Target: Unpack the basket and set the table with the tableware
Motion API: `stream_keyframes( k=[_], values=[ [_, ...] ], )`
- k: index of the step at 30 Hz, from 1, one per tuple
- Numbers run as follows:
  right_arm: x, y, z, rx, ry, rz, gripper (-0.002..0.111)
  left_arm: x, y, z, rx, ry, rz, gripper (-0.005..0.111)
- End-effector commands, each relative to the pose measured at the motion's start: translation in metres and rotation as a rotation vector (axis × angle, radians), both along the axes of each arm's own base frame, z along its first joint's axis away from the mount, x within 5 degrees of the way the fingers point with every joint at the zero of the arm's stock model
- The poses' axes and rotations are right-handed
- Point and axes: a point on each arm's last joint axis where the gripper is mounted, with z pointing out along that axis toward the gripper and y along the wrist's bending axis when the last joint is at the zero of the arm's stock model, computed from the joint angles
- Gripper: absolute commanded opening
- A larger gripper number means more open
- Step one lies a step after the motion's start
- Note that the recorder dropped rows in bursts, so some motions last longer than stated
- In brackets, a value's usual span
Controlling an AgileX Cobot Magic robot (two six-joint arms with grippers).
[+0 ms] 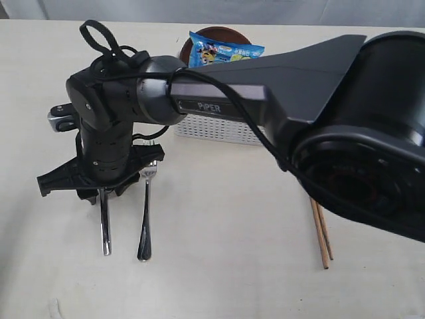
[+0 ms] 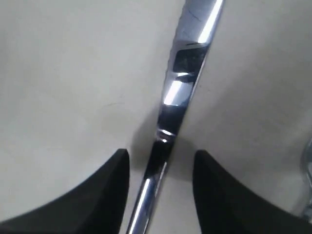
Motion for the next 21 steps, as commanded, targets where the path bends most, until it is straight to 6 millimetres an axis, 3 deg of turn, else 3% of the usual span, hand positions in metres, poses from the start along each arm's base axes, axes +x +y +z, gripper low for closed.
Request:
stream_keyframes(
  k=[1, 5, 6, 8, 16, 21],
  values=[
    [-0.002, 0.002, -0.011, -0.023, 0.014, 0.012, 0.041, 0.000, 0.000, 0.000, -0.001, -0.009, 0.006, 0.000],
    [-0.003, 0.000, -0.015, -0.047, 0.028, 0.015, 0.035, 0.000, 0.000, 0.000, -0.001, -0.009, 0.006, 0.000],
    [-0.003, -0.001, -0.015, -0.053, 0.032, 0.014, 0.018, 0.000, 0.000, 0.000, -0.001, -0.009, 0.006, 0.000],
    [-0.003, 0.000, -0.015, -0.051, 0.039, 0.003, 0.000, 0.000, 0.000, 0.000, -0.001, -0.009, 0.006, 0.000],
    [-0.004, -0.002, -0.010, -0.060, 0.114, -0.253, 0.000, 0.000, 0.000, 0.000, -0.001, -0.009, 0.006, 0.000],
    [-0.004, 0.002, 0.021, 0.035, 0.010, -0.071, 0.002, 0.000, 0.000, 0.000, -0.001, -0.009, 0.006, 0.000]
  ],
)
